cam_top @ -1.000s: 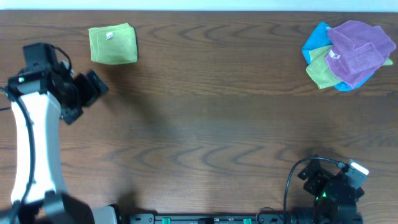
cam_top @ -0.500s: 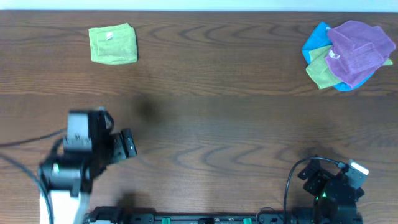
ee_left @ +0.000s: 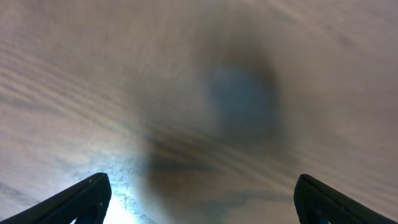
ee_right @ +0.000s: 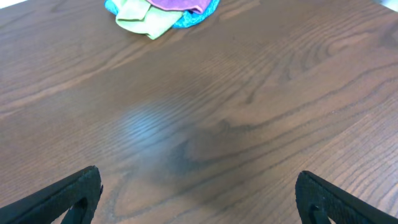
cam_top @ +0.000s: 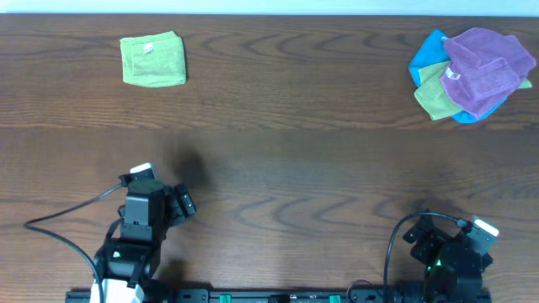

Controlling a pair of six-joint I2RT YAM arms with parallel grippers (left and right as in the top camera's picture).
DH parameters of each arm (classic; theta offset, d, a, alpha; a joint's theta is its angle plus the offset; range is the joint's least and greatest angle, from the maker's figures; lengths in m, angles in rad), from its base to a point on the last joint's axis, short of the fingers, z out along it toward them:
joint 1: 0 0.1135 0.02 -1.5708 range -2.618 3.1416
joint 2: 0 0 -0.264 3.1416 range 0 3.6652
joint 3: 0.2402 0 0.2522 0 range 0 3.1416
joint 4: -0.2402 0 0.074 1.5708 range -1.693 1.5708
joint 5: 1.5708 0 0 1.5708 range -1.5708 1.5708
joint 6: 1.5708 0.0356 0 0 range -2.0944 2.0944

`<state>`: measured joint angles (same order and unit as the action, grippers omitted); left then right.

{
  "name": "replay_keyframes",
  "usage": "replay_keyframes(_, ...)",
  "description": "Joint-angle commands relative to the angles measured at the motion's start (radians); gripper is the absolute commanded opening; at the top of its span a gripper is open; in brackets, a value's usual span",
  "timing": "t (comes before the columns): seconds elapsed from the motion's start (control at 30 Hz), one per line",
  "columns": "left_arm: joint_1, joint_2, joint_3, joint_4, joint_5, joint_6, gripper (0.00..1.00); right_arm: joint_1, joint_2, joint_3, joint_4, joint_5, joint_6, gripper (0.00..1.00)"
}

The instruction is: Fold the cloth

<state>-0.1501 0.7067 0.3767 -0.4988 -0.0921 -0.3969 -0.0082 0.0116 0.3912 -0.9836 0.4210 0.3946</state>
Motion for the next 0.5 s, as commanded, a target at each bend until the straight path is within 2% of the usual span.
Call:
replay_keyframes(0.0, -0.003, -0.016, -0.055, 0.019, -0.034, -0.008, 0.95, -0.009, -0.006, -0.002, -0.002, 0.008, 0.012, 0.99)
replay_keyframes(0.47, 0.003, -0.354, -0.243, 0.024, -0.034, -0.007, 0.95, -0.009, -0.006, -0.002, -0.002, 0.008, 0.012, 0.99)
